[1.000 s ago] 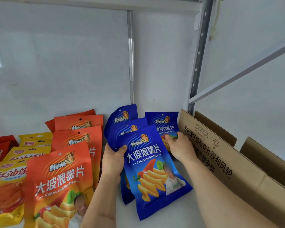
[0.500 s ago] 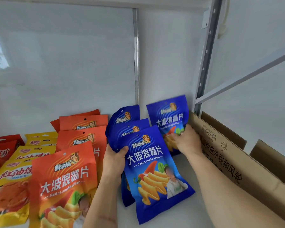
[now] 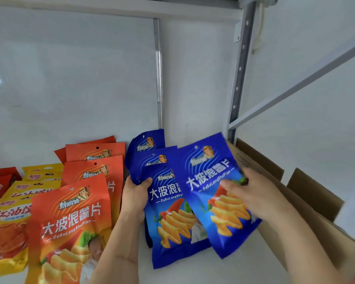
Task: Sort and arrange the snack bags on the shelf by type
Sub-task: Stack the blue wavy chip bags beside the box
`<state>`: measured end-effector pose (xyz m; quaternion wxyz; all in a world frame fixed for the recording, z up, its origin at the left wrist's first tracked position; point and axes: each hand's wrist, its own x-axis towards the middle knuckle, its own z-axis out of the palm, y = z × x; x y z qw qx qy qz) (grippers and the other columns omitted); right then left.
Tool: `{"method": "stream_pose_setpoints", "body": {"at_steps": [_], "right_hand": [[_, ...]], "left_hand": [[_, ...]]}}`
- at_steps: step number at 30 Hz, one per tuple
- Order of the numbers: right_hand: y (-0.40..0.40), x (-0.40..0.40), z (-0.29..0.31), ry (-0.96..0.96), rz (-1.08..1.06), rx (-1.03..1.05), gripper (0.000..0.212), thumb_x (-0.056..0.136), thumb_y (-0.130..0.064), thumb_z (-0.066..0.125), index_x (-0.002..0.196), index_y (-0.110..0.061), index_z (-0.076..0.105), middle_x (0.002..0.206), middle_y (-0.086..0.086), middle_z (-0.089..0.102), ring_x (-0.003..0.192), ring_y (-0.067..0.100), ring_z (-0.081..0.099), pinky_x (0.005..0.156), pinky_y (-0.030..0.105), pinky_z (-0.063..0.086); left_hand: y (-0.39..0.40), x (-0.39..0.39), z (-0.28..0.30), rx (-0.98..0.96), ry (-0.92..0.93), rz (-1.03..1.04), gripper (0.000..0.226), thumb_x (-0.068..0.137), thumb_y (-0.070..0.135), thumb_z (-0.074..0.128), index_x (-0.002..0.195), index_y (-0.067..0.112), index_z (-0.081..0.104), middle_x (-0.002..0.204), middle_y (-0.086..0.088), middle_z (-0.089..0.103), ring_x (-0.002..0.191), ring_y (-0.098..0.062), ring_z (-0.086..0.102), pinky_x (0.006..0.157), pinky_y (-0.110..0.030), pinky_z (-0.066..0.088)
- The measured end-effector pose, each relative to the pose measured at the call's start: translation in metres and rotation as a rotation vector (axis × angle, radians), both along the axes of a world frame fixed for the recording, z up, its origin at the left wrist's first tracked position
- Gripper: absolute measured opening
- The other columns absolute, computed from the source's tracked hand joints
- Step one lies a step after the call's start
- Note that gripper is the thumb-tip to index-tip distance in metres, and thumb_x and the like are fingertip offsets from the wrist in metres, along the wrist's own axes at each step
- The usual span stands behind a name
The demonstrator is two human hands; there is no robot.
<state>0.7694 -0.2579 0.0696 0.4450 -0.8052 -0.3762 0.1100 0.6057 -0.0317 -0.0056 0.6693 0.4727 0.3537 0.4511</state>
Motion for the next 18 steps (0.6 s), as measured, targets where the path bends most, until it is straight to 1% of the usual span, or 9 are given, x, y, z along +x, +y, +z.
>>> {"method": "stream_pose_setpoints", "body": {"at_steps": [2,4,6,8,10,12,14,16,18], "right_hand": [[-0.001,-0.006,-0.014,0.08,0.037,-0.09,0.035,0.078,-0.05,0.077,0.103,-0.029,0.064,0.093,-0.012,0.074,0.085,0.007,0.071,0.086,0.036,0.056],[0.002,-0.014,-0.033,0.137,0.062,-0.165,0.039,0.076,-0.052,0.078,0.101,-0.027,0.063,0.094,-0.011,0.075,0.084,0.007,0.072,0.086,0.037,0.057],[0.006,-0.022,-0.051,0.136,0.063,-0.226,0.042,0.076,-0.056,0.075,0.101,-0.026,0.06,0.097,-0.011,0.073,0.087,0.008,0.07,0.087,0.036,0.056],[0.01,-0.029,-0.064,0.133,0.034,-0.269,0.044,0.079,-0.06,0.07,0.105,-0.027,0.055,0.099,-0.015,0.068,0.09,0.006,0.066,0.087,0.033,0.054],[0.012,-0.034,-0.073,0.121,0.007,-0.295,0.046,0.082,-0.063,0.063,0.11,-0.029,0.05,0.103,-0.015,0.065,0.095,0.008,0.064,0.088,0.034,0.053],[0.015,-0.039,-0.077,0.108,-0.022,-0.297,0.052,0.079,-0.066,0.06,0.113,-0.029,0.047,0.109,-0.011,0.062,0.098,0.01,0.063,0.088,0.036,0.054],[0.016,-0.042,-0.077,0.097,-0.045,-0.281,0.056,0.079,-0.066,0.061,0.116,-0.027,0.046,0.113,-0.008,0.056,0.099,0.011,0.061,0.086,0.034,0.054],[0.016,-0.046,-0.075,0.095,-0.059,-0.273,0.055,0.082,-0.061,0.062,0.119,-0.026,0.043,0.115,-0.005,0.049,0.101,0.011,0.057,0.084,0.03,0.051],[0.017,-0.049,-0.077,0.08,-0.078,-0.257,0.059,0.081,-0.058,0.062,0.124,-0.024,0.042,0.119,-0.004,0.048,0.108,0.013,0.054,0.089,0.033,0.051]], "left_hand": [[-0.002,0.002,0.0,-0.016,-0.029,-0.018,0.031,0.095,0.018,0.067,0.124,0.019,0.057,0.109,-0.009,0.075,0.094,-0.032,0.075,0.084,-0.053,0.06],[-0.004,0.004,0.001,-0.037,-0.065,-0.03,0.03,0.096,0.021,0.066,0.125,0.019,0.057,0.111,-0.008,0.075,0.095,-0.031,0.075,0.084,-0.053,0.06],[-0.008,0.006,0.003,-0.064,-0.084,-0.019,0.029,0.098,0.027,0.063,0.125,0.019,0.056,0.111,-0.007,0.075,0.096,-0.03,0.075,0.084,-0.051,0.06],[-0.011,0.008,0.005,-0.071,-0.079,-0.014,0.03,0.099,0.033,0.06,0.125,0.019,0.055,0.111,-0.006,0.074,0.096,-0.029,0.074,0.08,-0.047,0.061],[-0.013,0.008,0.006,-0.08,-0.085,-0.018,0.032,0.099,0.038,0.059,0.126,0.02,0.054,0.112,-0.006,0.074,0.096,-0.028,0.074,0.078,-0.044,0.06],[-0.017,0.006,0.009,-0.106,-0.118,-0.059,0.039,0.096,0.046,0.062,0.125,0.022,0.055,0.108,-0.005,0.076,0.095,-0.029,0.075,0.084,-0.048,0.06],[-0.022,0.003,0.012,-0.106,-0.14,-0.134,0.044,0.09,0.052,0.067,0.123,0.025,0.056,0.106,-0.005,0.078,0.095,-0.03,0.075,0.09,-0.053,0.058],[-0.025,0.002,0.014,-0.043,-0.128,-0.211,0.05,0.085,0.05,0.071,0.125,0.027,0.054,0.108,-0.007,0.077,0.097,-0.032,0.075,0.092,-0.055,0.056],[-0.027,0.002,0.015,0.022,-0.091,-0.268,0.059,0.079,0.041,0.077,0.13,0.025,0.05,0.112,-0.008,0.076,0.098,-0.034,0.074,0.091,-0.057,0.056]]}}
